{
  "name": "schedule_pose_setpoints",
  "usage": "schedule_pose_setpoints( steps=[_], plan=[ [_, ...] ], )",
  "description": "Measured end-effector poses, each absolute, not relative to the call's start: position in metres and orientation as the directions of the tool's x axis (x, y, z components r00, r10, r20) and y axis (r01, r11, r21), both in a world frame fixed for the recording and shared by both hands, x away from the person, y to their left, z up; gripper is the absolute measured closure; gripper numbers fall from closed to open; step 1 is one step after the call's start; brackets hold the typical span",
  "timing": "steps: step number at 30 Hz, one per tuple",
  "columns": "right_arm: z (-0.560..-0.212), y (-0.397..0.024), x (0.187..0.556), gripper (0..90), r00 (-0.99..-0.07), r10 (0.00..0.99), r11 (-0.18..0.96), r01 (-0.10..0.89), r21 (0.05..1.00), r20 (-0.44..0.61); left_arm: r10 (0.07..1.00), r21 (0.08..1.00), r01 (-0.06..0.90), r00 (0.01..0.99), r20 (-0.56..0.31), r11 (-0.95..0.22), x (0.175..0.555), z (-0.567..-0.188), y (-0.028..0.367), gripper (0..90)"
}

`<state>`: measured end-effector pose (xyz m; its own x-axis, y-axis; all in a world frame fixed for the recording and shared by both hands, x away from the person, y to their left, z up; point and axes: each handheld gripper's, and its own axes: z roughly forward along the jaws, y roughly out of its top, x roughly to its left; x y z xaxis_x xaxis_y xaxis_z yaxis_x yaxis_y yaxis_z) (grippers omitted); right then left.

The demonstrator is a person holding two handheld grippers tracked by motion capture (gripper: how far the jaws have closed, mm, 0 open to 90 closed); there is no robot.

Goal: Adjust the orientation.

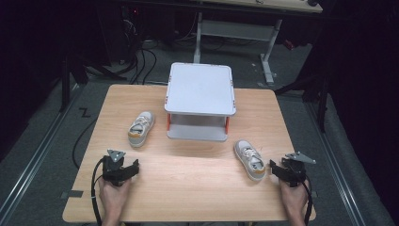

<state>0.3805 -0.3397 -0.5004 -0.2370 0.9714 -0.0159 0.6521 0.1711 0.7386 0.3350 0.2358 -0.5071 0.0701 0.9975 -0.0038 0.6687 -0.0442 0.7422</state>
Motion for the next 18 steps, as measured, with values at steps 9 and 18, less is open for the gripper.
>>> schedule_pose_setpoints(
  steps=[9,18],
  plan=[
    [-0.5005,-0.3395,0.3807,41.7,-0.244,0.970,0.179,0.651,0.738,-0.020,0.997,0.743,0.668,0.070,-0.006,-0.043,0.3349,-0.5072,0.2356,27.6],
    [-0.5005,-0.3394,0.3808,40.7,-0.247,0.969,0.181,0.651,0.737,-0.019,0.993,0.727,0.681,0.122,-0.002,-0.082,0.3379,-0.5043,0.2385,31.0]
  ],
)
